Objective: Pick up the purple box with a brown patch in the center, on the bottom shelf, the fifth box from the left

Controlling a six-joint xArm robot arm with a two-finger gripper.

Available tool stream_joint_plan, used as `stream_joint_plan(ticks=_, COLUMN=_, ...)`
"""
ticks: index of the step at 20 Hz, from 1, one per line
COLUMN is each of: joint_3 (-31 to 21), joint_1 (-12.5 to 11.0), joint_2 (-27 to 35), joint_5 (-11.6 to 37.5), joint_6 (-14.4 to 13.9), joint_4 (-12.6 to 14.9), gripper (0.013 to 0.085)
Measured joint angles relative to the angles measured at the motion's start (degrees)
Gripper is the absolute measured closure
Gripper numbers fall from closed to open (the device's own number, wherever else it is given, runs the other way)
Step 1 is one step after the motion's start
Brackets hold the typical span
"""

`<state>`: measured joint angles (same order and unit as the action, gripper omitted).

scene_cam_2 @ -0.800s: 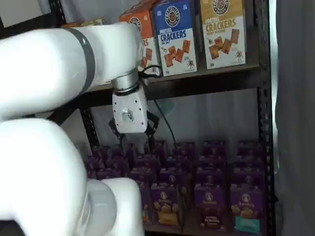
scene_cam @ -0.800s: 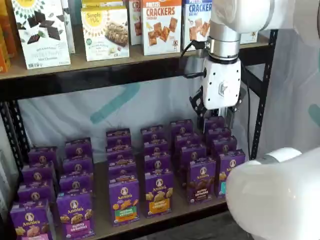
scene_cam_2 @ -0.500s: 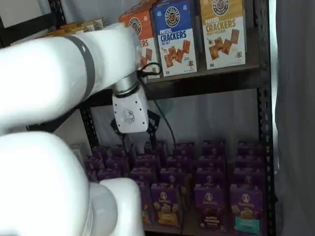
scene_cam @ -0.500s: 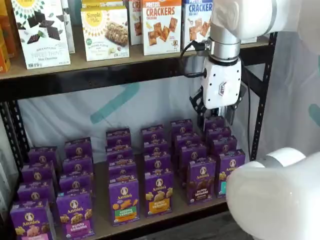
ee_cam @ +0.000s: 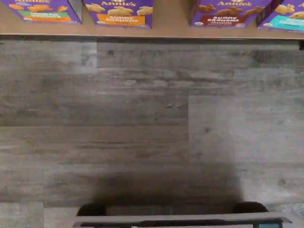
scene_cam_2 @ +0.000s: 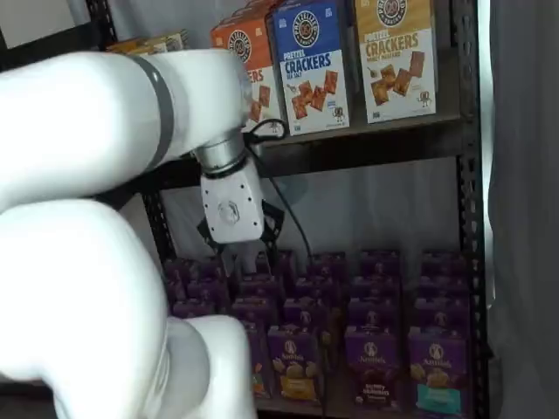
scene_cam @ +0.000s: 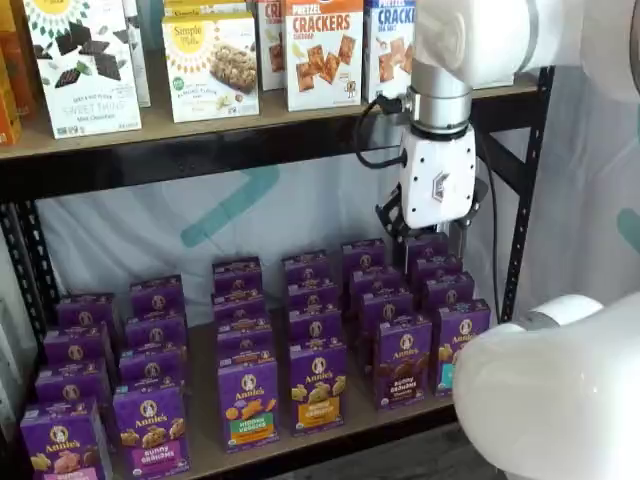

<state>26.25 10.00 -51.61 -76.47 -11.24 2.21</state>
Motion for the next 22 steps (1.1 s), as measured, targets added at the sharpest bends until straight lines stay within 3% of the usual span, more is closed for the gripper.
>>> stream_joint_plan(ticks=6, joint_3=-3.3, joint_1=0.6, joint_2=2.7, joint_5=5.7, joint_6=-0.7, joint_4=-0.4, gripper=0.013)
stream_joint_plan(ticks=13, joint_3=-8.6, joint_1=2.9, joint_2=6.3, joint_5=15.9, joint_6=-4.8, joint_4=2.6, gripper=0.013)
stream_joint_plan(ticks=16, joint_3=-9.7, joint_1=3.2, joint_2=9.6, joint_5=19.8, joint_6=-5.0, joint_4=2.0, gripper=0.013)
stream_joint_plan(ticks=22, joint_3=-10.0, joint_1=3.9, joint_2=18.3, joint_5=27.8, joint_6=-9.2, joint_4=6.4, gripper=0.013)
